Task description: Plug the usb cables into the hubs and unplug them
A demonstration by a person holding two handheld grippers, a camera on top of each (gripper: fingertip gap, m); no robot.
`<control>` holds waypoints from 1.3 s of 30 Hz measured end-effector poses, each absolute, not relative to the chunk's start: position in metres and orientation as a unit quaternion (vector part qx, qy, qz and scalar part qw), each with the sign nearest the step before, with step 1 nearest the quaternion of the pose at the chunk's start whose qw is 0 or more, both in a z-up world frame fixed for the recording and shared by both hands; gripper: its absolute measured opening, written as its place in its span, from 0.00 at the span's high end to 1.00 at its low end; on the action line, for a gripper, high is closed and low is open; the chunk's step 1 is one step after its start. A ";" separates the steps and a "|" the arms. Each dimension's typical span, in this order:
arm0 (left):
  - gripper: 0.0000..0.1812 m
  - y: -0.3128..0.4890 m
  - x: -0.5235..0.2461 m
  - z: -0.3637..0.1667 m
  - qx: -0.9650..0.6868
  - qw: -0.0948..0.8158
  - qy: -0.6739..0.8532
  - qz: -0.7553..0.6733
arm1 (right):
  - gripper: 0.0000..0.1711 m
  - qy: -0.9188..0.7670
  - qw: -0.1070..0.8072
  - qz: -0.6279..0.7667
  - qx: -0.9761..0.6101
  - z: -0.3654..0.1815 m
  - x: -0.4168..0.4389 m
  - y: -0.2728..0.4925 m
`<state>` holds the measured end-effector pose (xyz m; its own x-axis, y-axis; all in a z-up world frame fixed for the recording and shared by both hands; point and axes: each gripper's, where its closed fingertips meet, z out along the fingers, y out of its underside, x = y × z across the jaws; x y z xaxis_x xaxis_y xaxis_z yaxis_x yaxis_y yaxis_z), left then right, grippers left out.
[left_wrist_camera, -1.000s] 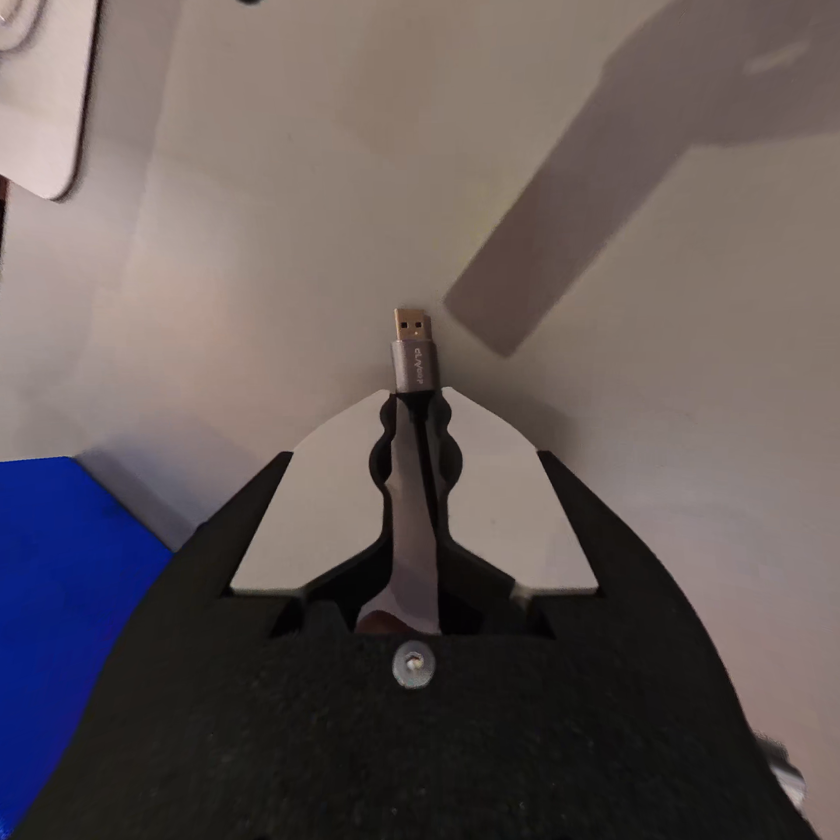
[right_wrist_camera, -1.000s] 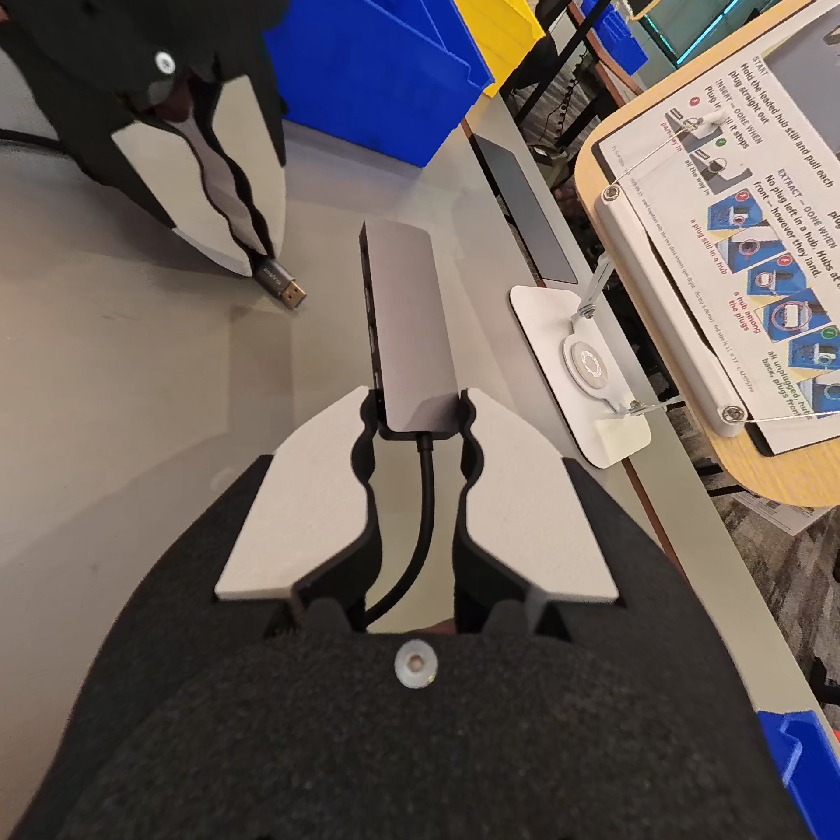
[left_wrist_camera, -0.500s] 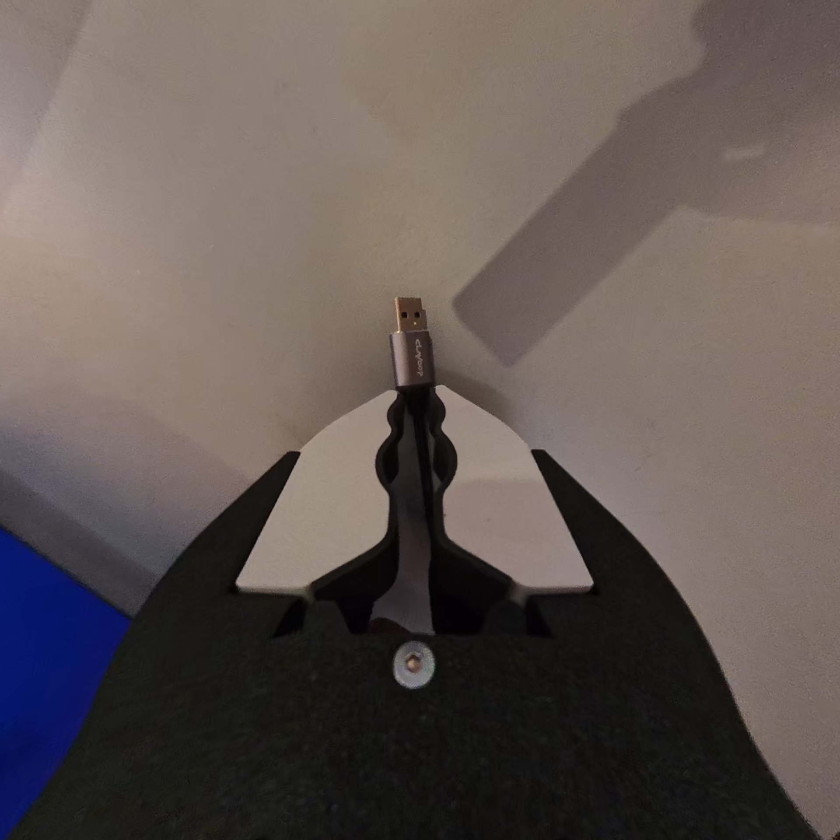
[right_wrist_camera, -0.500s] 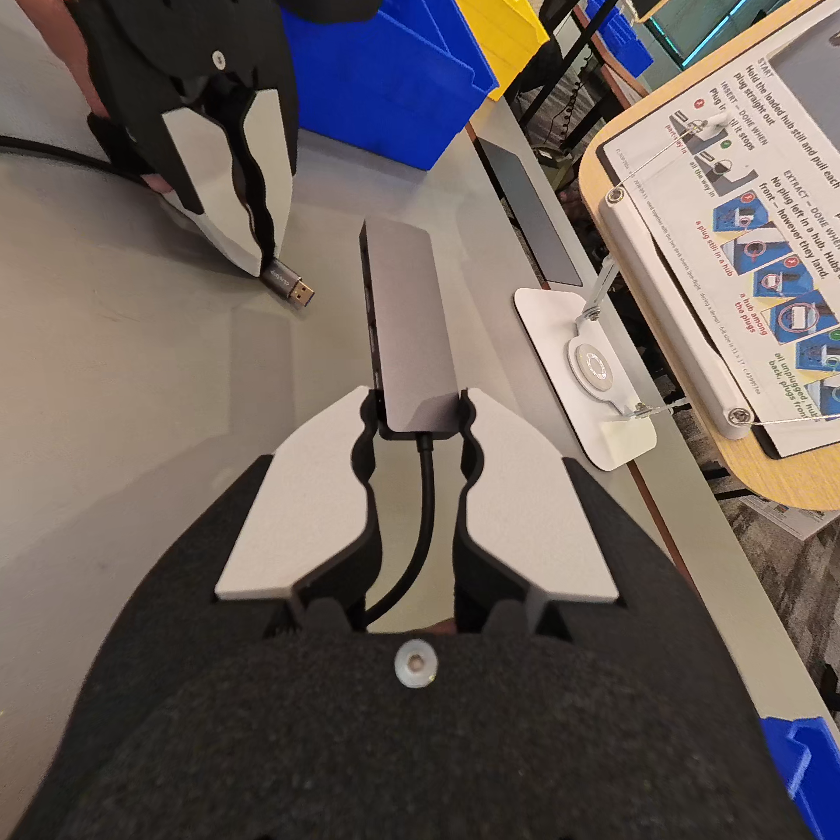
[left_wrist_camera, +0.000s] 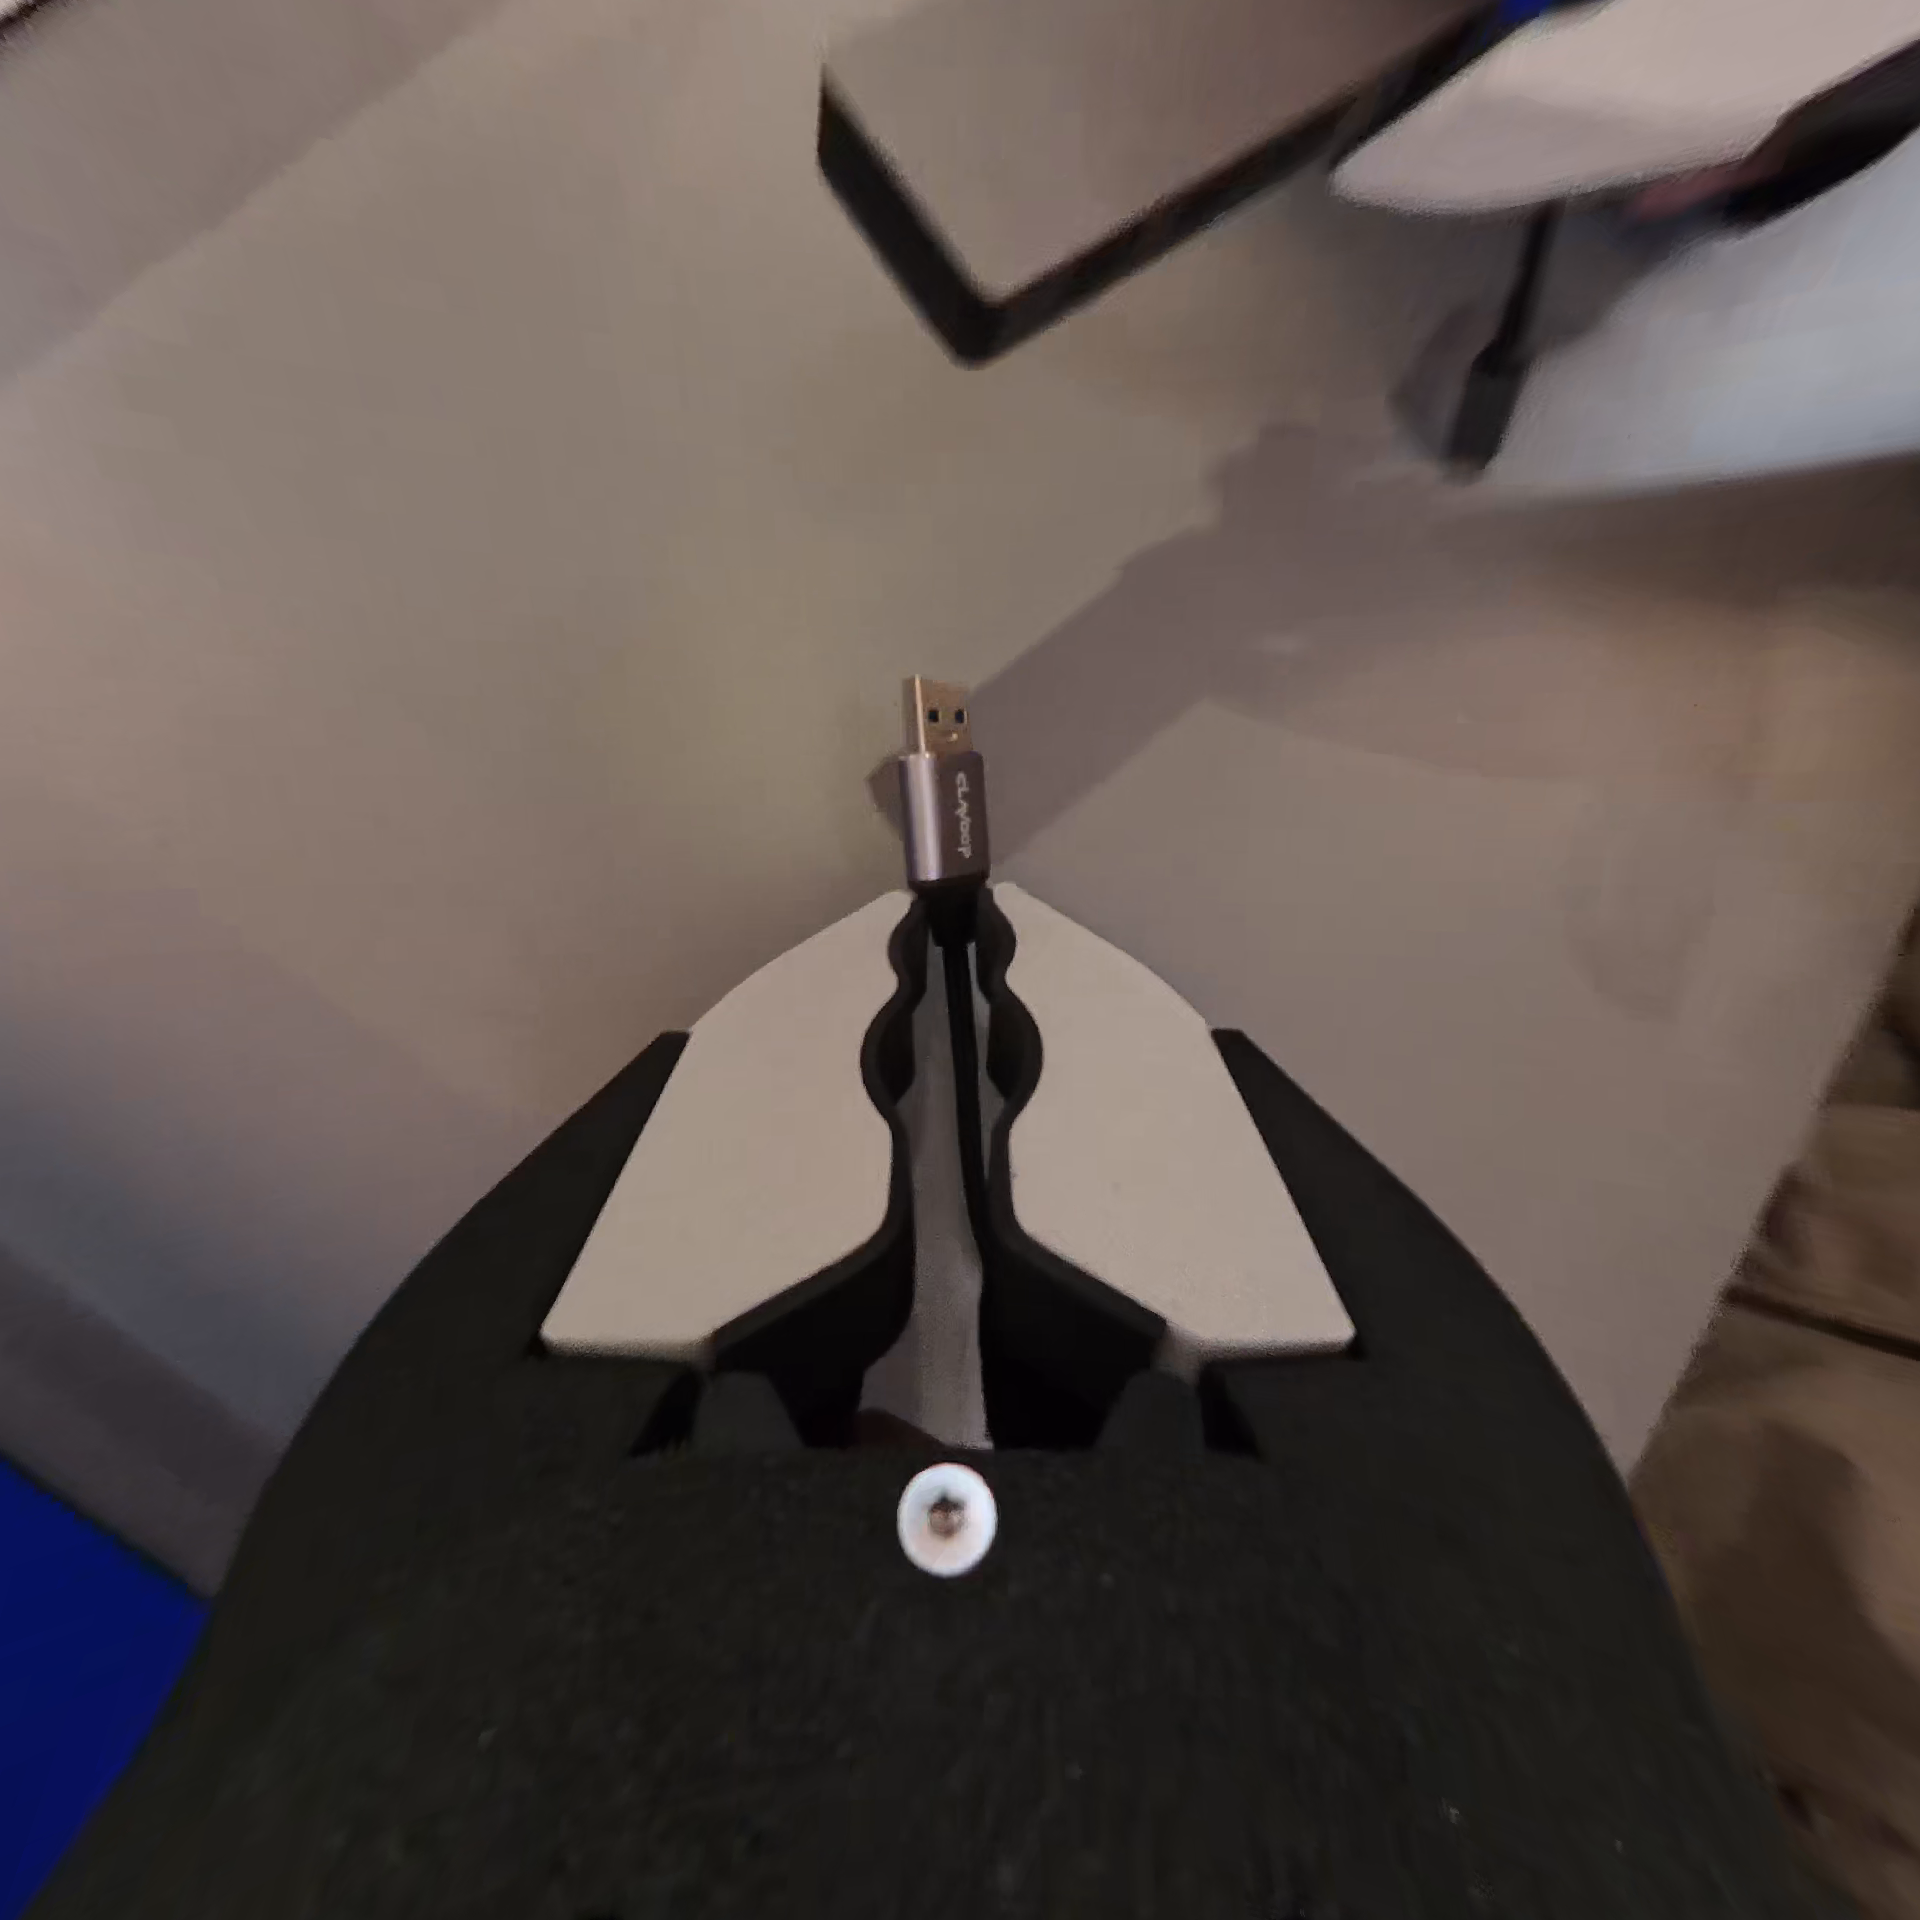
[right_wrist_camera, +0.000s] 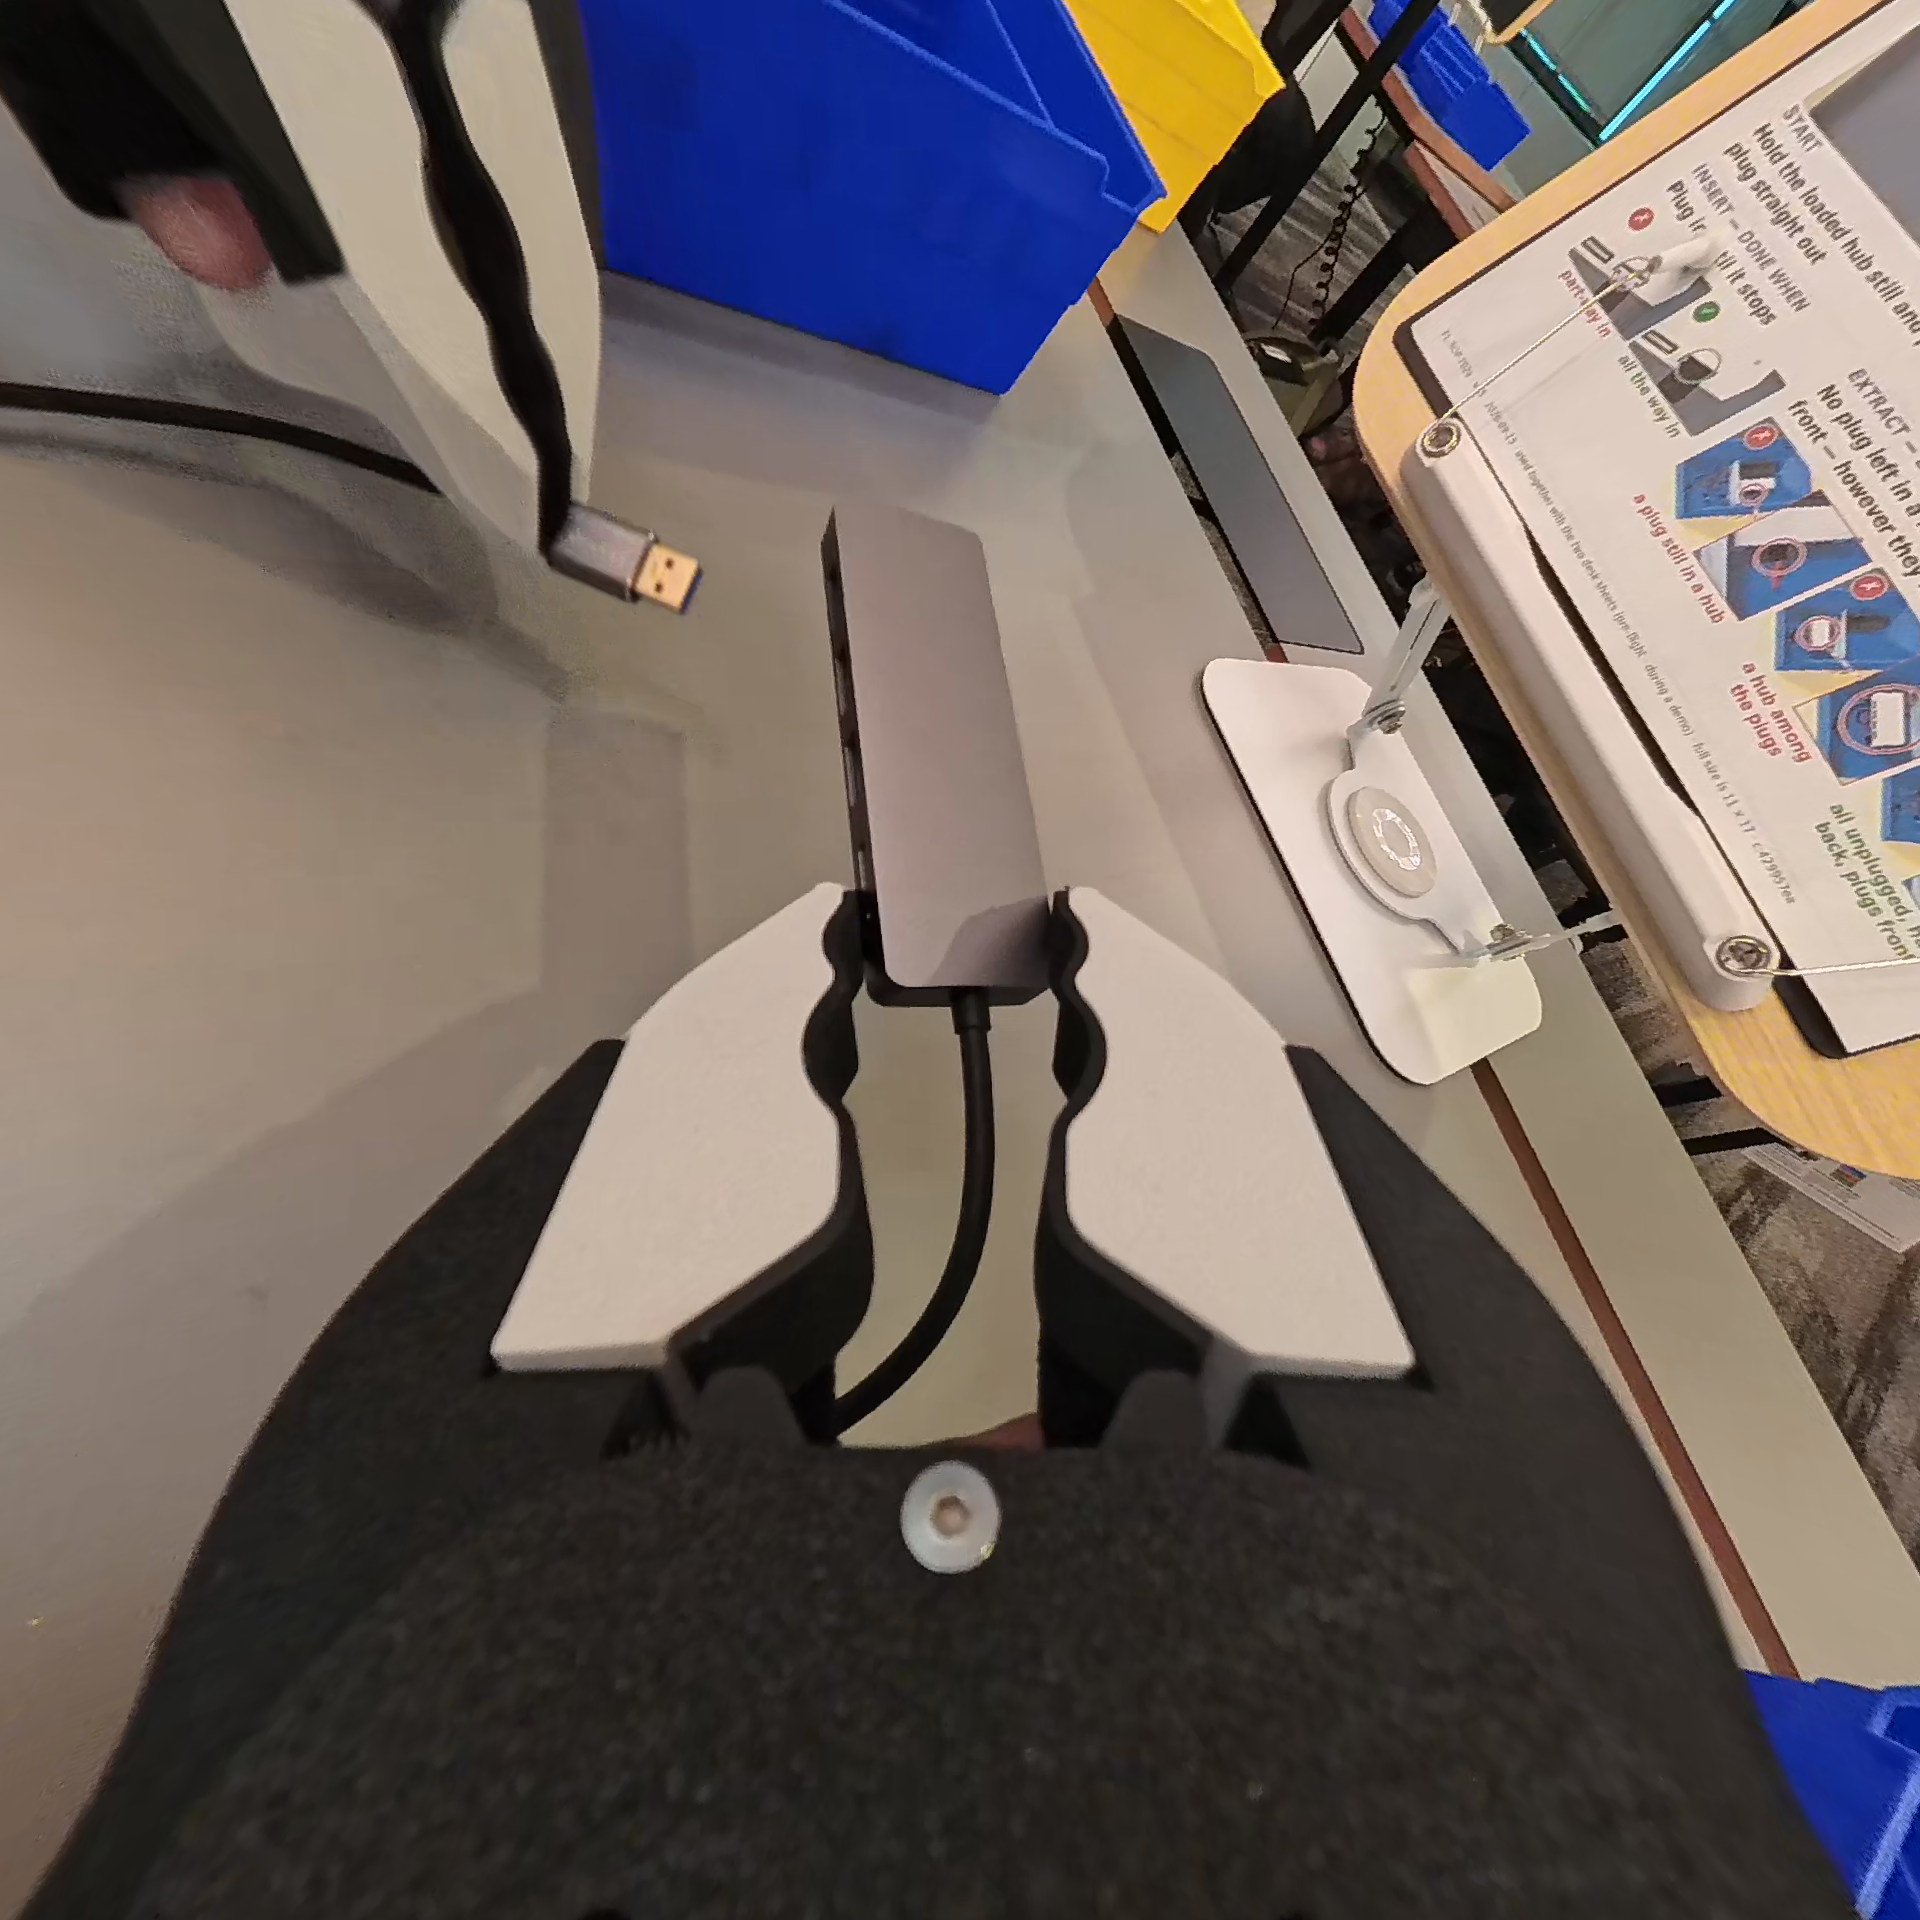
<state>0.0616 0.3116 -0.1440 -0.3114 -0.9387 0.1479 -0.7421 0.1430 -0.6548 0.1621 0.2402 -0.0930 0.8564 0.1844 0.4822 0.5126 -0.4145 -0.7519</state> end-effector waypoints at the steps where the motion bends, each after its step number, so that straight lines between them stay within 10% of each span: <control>1: 0.95 0.307 0.060 -0.136 -0.566 0.147 0.734 -0.345 | 0.80 -0.211 0.500 -0.163 -0.824 -0.092 0.162 0.240; 39: 0.95 0.276 0.084 -0.106 -0.634 0.035 0.588 -0.501 | 0.80 -0.240 0.504 -0.230 -0.797 -0.086 0.151 0.245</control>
<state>0.0842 0.2758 -0.1062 -0.1949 -0.7805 0.5940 -0.7102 -0.3055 -0.6343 0.1508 0.2451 -0.0859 0.7786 0.1515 0.6090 0.6150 -0.3774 -0.6924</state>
